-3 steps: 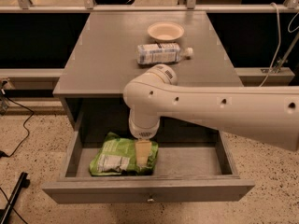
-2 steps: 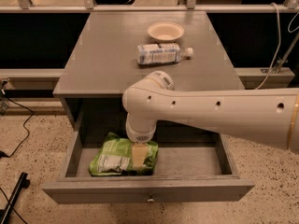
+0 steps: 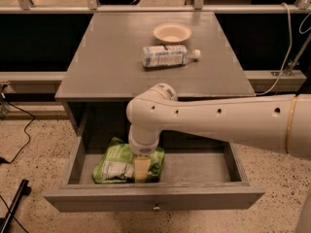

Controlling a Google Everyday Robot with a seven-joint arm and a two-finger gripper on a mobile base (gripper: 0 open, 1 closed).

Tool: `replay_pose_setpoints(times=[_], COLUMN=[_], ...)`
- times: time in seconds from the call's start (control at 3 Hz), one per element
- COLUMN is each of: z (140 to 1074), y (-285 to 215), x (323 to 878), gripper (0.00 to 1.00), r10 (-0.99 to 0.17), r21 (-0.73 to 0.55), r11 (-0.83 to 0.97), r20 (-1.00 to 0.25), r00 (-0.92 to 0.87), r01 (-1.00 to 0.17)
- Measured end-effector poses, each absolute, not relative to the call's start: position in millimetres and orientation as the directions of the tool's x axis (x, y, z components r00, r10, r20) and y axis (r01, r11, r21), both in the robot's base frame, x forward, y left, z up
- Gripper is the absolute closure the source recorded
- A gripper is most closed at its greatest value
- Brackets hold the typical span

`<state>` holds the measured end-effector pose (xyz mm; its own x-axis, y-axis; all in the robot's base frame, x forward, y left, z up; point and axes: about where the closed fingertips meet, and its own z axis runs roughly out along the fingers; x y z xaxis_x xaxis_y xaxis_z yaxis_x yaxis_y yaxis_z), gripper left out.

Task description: Pick green rice chip bag from top drawer and place on counter

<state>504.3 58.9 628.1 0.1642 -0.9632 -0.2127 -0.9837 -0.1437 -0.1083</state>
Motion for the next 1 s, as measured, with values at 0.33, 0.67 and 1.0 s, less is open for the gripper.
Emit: replay_pose_setpoints(times=[0.33,0.67,1.0], z=[616.1,614.8,623.5], y=[65.9,66.7,67.5], x=[499.3,498.6,498.3], gripper=[0.37,0.61,0.84], r10=[-0.956,-0.955,-0.933], r21=[-0.086,-0.085,-0.087], r11=[-0.154,-0.155,-0.154], r20=[-0.240,-0.244,-0.314], r00=[0.170,0.171,0.173], r01=[-0.984,-0.984,-0.984])
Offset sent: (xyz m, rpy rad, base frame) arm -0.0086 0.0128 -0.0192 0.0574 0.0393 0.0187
